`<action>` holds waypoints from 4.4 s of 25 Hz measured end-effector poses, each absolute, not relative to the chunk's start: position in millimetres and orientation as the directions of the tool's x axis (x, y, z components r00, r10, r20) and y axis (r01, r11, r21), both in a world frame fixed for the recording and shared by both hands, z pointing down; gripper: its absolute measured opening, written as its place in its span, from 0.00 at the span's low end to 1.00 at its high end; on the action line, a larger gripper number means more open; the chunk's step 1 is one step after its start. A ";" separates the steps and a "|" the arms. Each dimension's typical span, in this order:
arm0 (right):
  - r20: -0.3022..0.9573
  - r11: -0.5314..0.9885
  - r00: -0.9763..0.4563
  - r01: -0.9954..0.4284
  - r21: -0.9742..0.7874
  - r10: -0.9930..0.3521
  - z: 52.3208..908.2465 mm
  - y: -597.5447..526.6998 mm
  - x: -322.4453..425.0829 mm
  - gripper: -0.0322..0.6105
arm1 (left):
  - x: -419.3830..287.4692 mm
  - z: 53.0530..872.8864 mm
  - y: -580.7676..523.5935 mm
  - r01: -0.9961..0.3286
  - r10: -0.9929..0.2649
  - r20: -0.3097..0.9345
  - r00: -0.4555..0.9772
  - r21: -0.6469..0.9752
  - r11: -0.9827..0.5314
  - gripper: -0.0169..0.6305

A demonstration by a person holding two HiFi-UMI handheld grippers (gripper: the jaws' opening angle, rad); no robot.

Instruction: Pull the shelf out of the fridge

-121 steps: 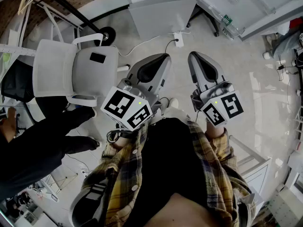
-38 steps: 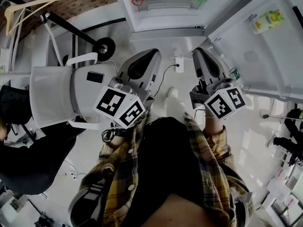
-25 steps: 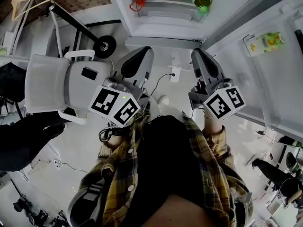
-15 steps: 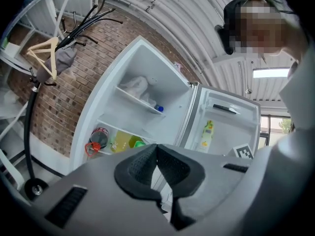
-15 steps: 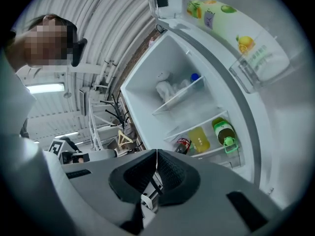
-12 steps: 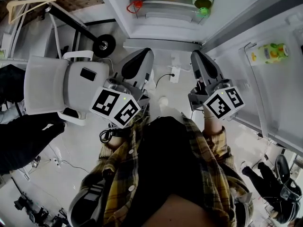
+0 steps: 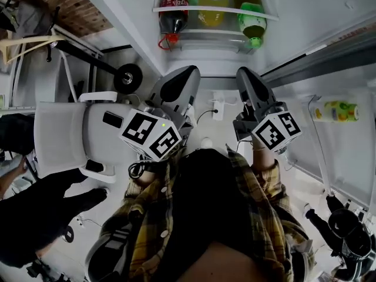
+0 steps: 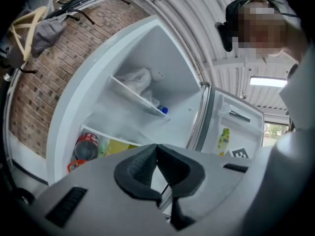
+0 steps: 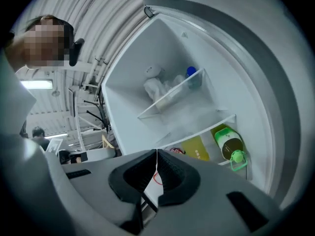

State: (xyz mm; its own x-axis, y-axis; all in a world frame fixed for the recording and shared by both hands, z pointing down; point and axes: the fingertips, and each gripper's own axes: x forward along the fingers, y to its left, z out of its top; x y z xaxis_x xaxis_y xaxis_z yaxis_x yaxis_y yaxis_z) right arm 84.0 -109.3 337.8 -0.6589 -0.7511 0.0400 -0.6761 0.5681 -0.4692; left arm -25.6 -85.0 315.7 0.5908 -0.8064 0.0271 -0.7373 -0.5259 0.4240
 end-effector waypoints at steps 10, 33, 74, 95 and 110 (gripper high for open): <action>0.033 0.515 -0.590 -0.729 -0.452 -0.806 327.7 -190.1 52.1 0.08 | -34.1 298.9 -169.3 -0.669 -0.730 -0.002 0.683 0.399 -0.627 0.03; 0.042 0.552 -0.638 -0.695 -0.461 -0.769 328.5 -244.8 63.3 0.08 | -3.8 311.5 -218.9 -0.686 -0.744 0.056 0.666 0.437 -0.581 0.03; -0.059 0.426 -0.721 -0.339 -0.839 -0.691 357.0 -285.8 71.0 0.29 | -7.2 359.1 -261.4 -0.627 -0.813 0.085 0.576 0.683 -0.373 0.34; -0.058 0.291 -0.697 -0.221 -0.931 -0.715 382.7 -332.2 62.3 0.29 | -9.8 391.3 -323.4 -0.411 -0.848 0.066 0.526 0.893 -0.185 0.34; -0.032 0.196 -0.597 -0.212 -0.957 -0.802 387.3 -372.6 73.1 0.29 | -28.7 393.8 -366.2 -0.366 -0.903 0.081 0.423 0.926 -0.088 0.34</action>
State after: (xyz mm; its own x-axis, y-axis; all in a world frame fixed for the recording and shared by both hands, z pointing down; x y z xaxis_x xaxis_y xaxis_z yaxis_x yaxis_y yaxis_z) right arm 73.1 -372.6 387.3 -0.5968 -0.8018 -0.0319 -0.2120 0.1959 -0.9574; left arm -28.7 -366.2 393.8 0.4226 -0.9027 0.0807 -0.3660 -0.0885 0.9264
